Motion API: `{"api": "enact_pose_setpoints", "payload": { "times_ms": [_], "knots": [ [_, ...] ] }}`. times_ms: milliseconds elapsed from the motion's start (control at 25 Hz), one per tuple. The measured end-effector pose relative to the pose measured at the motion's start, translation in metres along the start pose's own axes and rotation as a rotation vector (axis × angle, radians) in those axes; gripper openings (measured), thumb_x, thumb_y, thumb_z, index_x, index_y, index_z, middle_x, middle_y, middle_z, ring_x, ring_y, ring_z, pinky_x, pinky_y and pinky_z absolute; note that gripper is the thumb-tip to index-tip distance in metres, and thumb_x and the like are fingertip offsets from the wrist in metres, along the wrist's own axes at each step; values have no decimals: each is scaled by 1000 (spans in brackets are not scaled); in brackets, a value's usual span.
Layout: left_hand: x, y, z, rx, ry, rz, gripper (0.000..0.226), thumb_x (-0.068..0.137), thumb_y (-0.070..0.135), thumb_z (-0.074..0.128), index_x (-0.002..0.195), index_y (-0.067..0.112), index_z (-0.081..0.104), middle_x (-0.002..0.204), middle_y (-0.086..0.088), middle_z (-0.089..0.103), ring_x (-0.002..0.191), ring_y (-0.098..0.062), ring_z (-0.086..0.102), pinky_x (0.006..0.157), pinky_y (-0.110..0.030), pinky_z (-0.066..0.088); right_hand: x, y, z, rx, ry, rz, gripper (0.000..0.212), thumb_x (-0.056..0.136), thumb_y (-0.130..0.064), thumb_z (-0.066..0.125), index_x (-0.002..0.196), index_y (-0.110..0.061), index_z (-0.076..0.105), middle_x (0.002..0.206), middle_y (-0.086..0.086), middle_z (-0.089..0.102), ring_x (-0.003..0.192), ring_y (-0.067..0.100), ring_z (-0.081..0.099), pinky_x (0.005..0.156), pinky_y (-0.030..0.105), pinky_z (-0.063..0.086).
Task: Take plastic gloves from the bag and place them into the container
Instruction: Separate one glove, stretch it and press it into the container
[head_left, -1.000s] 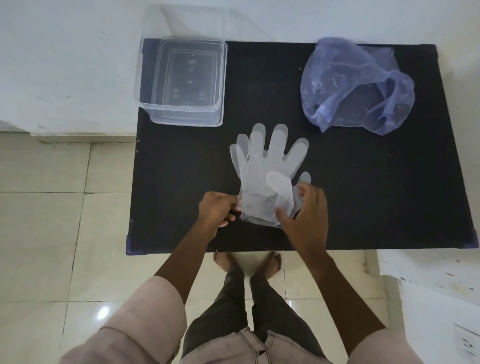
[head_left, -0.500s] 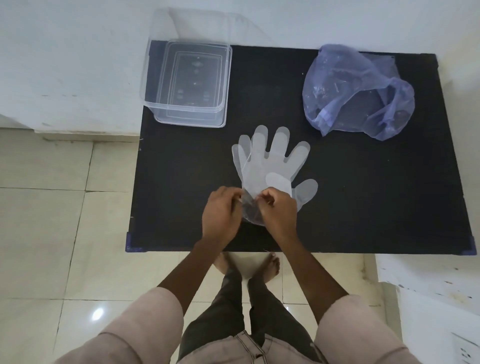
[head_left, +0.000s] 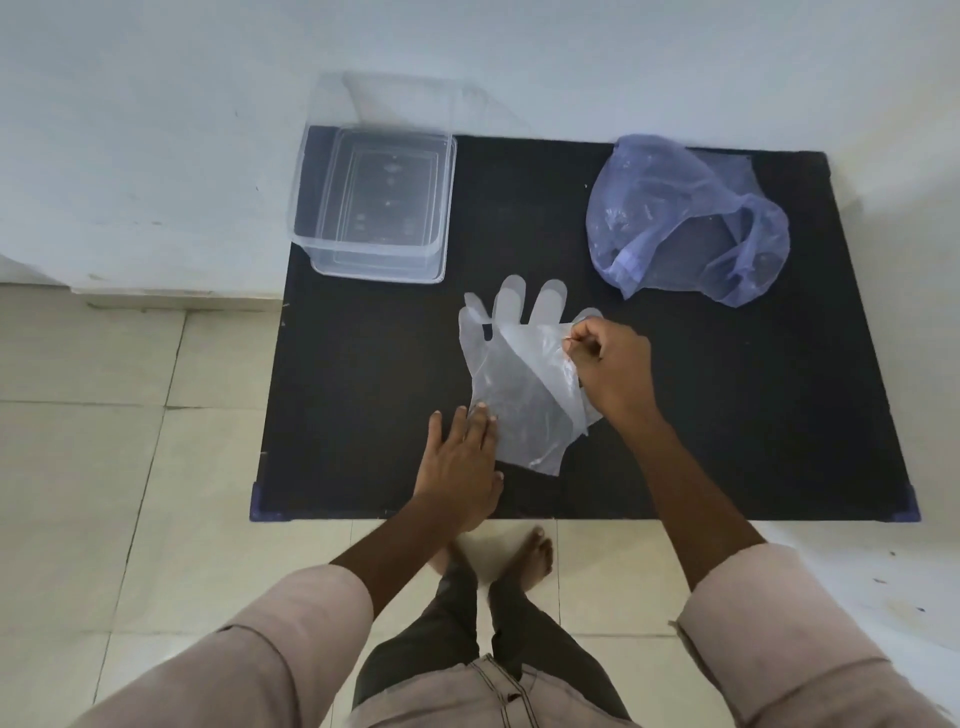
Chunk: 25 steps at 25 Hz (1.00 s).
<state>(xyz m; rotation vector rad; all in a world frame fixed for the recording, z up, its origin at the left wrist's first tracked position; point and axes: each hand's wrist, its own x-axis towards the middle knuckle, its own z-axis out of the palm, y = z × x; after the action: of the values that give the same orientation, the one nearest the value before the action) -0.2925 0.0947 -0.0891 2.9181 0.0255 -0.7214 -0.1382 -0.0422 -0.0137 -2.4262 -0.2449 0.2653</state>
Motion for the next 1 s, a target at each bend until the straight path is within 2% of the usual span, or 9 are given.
{"api": "enact_pose_setpoints", "payload": {
  "times_ms": [80,160,360,480,560,680,800,880,1000],
  "knots": [
    [9,3,-10,19,-105,-2,72,94,45,40,151,12,13,161,-13,17,148,-34,13,117,-58,0,18,-5,-12,-33,-31,-33,7,89,-11,64,86,-9,69,79,-1,65,64,6,55,64,5,35],
    [15,2,-60,82,42,38,68,91,41,42,148,9,24,158,-15,26,142,-34,24,116,-57,6,33,-41,-69,-77,95,-131,10,90,-11,62,83,-13,67,76,-4,63,61,5,55,64,8,37],
    [22,-2,-56,105,-142,68,56,87,37,48,135,10,45,143,-13,45,130,-34,38,110,-53,16,54,-44,-88,-220,37,-237,17,92,-13,60,78,-24,61,65,-13,54,57,5,50,60,7,32],
    [28,-5,-81,72,-225,67,53,87,41,51,132,13,49,140,-12,49,130,-33,39,110,-54,20,54,-62,-117,-281,16,-262,33,93,-13,56,64,-29,51,58,-14,49,54,5,47,53,16,33],
    [38,-5,-117,-94,-222,30,48,87,41,55,128,16,53,134,-9,54,125,-30,48,107,-52,33,59,-73,-137,-314,-45,-321,32,92,-9,55,64,-24,55,62,-4,57,59,15,54,57,25,41],
    [47,2,-180,-433,226,61,39,82,37,65,118,23,59,119,0,61,104,-20,62,90,-40,52,62,-90,-157,-368,-133,-450,19,89,-4,56,75,-10,66,74,5,67,69,23,62,67,41,51],
    [55,15,-250,-809,660,162,50,72,36,77,117,28,58,118,7,57,92,-11,60,75,-22,52,74,-105,-181,-412,-214,-538,11,86,-8,61,81,-13,70,84,1,72,77,19,64,73,39,53],
    [60,20,-284,-1001,548,215,62,67,34,84,123,26,57,122,9,57,96,-10,61,69,-18,50,80,-115,-197,-450,-245,-594,9,84,-8,63,82,-14,70,80,-3,69,74,17,61,74,39,53],
    [69,21,-307,-1191,216,260,41,71,24,84,109,20,71,103,0,74,93,-18,69,60,-27,56,87,-126,-214,-481,-268,-655,9,83,-7,63,82,-13,70,77,-4,68,74,16,61,70,40,52]
  ]
}}
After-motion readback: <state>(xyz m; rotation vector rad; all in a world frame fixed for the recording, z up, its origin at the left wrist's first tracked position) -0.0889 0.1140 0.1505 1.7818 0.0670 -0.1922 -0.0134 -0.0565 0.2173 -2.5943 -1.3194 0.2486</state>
